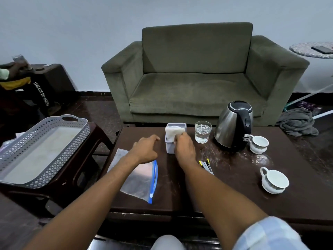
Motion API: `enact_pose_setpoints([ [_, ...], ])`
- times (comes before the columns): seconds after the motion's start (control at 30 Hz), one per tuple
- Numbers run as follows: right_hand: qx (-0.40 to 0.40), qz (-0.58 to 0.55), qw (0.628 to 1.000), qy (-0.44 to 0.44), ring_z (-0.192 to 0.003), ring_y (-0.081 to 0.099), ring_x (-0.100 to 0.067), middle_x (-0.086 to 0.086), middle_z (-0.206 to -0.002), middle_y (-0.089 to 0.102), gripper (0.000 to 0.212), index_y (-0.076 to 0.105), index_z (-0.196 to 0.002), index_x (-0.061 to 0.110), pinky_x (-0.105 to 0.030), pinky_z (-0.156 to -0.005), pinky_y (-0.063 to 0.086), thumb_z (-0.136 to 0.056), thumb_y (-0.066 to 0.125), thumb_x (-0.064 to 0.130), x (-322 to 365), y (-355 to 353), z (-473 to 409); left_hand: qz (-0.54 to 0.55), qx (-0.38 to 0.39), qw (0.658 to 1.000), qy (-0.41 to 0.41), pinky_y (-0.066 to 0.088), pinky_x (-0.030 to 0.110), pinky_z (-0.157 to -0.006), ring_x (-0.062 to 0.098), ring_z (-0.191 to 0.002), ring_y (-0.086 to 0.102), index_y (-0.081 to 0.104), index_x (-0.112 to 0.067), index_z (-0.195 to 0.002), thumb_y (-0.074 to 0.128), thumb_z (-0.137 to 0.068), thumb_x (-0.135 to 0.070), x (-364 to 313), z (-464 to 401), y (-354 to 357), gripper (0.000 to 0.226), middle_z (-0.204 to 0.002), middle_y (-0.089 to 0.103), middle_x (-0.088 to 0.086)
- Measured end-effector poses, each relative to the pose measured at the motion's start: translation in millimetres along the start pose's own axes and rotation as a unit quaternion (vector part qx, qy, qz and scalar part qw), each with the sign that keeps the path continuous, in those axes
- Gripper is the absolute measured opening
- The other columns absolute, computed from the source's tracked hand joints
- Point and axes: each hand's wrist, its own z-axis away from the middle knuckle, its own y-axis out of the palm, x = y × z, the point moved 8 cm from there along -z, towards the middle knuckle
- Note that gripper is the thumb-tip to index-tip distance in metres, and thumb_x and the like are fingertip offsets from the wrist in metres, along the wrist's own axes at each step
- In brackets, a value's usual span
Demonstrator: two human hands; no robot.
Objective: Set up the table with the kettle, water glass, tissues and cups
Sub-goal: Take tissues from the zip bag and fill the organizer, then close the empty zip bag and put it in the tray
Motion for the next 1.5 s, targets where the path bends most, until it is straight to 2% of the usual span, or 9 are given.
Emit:
enact_pose_setpoints([
  [0.27,0.009,0.06,0.998,0.0,-0.116,0.064,-0.041,-0.018,-0.129,0.059,0.024,0.066,-0.122,0.002,-0.047,-0.089,0.054,-0.102,0.053,0.004,6.0,3.3,-18.3,-0.018,0.077,0.997,0.016,0.046,0.044,-0.111,0.016,-0.115,0.069,0.066,-0.025,-0.132,0.067,-0.081,0.0,28.3,-16.2,15.9,0.057,-0.101,0.075,-0.012],
  [0.4,-0.057,-0.12,0.991,-0.005,-0.114,0.065,-0.035,-0.013,-0.126,0.065,0.03,0.063,-0.126,0.008,-0.047,-0.096,0.054,-0.097,0.062,0.013,10.1,-15.8,7.1,0.074,0.041,0.995,0.046,0.059,0.024,-0.082,0.003,-0.074,0.071,0.08,-0.017,-0.099,0.063,-0.084,0.01,31.3,-10.5,2.4,0.035,-0.083,0.081,0.003],
  [0.53,0.104,-0.318,0.94,0.063,-0.096,0.071,-0.017,0.006,-0.094,0.076,0.028,0.075,-0.098,0.017,-0.034,-0.089,0.055,-0.099,0.071,0.045,0.6,-14.8,35.1,0.182,-0.046,0.979,0.079,0.052,0.018,-0.078,0.005,-0.073,0.066,0.081,-0.011,-0.099,0.065,-0.085,0.012,19.6,0.6,-36.9,0.031,-0.082,0.079,0.007],
  [0.7,0.189,-0.384,0.904,0.017,-0.094,0.071,-0.02,-0.003,-0.101,0.075,0.041,0.074,-0.112,0.01,-0.042,-0.087,0.057,-0.094,0.076,0.047,6.0,-72.8,45.8,0.393,-0.207,0.892,0.079,0.051,0.017,-0.074,0.009,-0.072,0.059,0.075,-0.01,-0.106,0.064,-0.089,0.014,-11.6,21.0,-94.1,0.031,-0.079,0.066,0.003],
  [0.8,0.096,-0.431,0.897,0.0,-0.083,0.067,-0.028,-0.012,-0.091,0.073,0.025,0.069,-0.115,-0.004,-0.045,-0.077,0.057,-0.093,0.079,0.003,5.4,-127.1,32.5,0.478,-0.261,0.835,0.083,0.051,0.016,-0.069,0.012,-0.069,0.057,0.07,-0.004,-0.114,0.06,-0.09,0.016,-34.2,30.9,-119.3,0.034,-0.074,0.061,0.002],
  [0.93,-0.016,-0.423,0.905,-0.044,-0.063,0.07,-0.005,-0.001,-0.077,0.079,0.005,0.077,-0.093,0.004,-0.019,-0.058,0.053,-0.093,0.077,0.0,6.9,-206.6,20.4,0.602,-0.203,0.766,0.095,0.053,0.025,-0.068,0.012,-0.08,0.065,0.061,-0.012,-0.133,0.063,-0.085,0.0,-65.4,34.4,-139.9,0.05,-0.088,0.068,-0.004],
  [1.03,-0.023,-0.403,0.91,-0.095,-0.061,0.069,0.005,0.009,-0.071,0.08,0.007,0.079,-0.089,0.01,-0.01,-0.057,0.051,-0.095,0.078,0.006,19.6,-246.7,15.3,0.566,-0.19,0.79,0.143,0.052,0.021,-0.07,0.01,-0.096,0.07,0.062,-0.021,-0.135,0.078,-0.087,-0.02,-92.8,36.4,-164.8,0.051,-0.117,0.073,0.0],
  [1.17,-0.059,-0.409,0.901,-0.134,-0.08,0.073,-0.006,-0.002,-0.087,0.084,0.011,0.08,-0.092,0.01,-0.024,-0.074,0.057,-0.099,0.075,0.017,30.2,-283.6,16.2,0.534,-0.247,0.788,0.179,0.056,0.011,-0.063,0.003,-0.074,0.074,0.076,0.002,-0.111,0.078,-0.088,-0.002,-120.5,46.0,-190.8,0.023,-0.087,0.081,0.005],
  [1.5,-0.115,-0.441,0.887,-0.066,-0.076,0.065,-0.011,0.003,-0.078,0.079,0.014,0.086,-0.084,0.02,-0.036,-0.075,0.05,-0.092,0.083,0.032,3.3,-307.6,12.5,0.407,-0.231,0.844,0.262,0.054,0.017,-0.055,0.007,-0.058,0.065,0.083,-0.014,-0.082,0.086,-0.078,0.001,-152.8,59.2,-211.7,0.016,-0.07,0.079,-0.005],
])
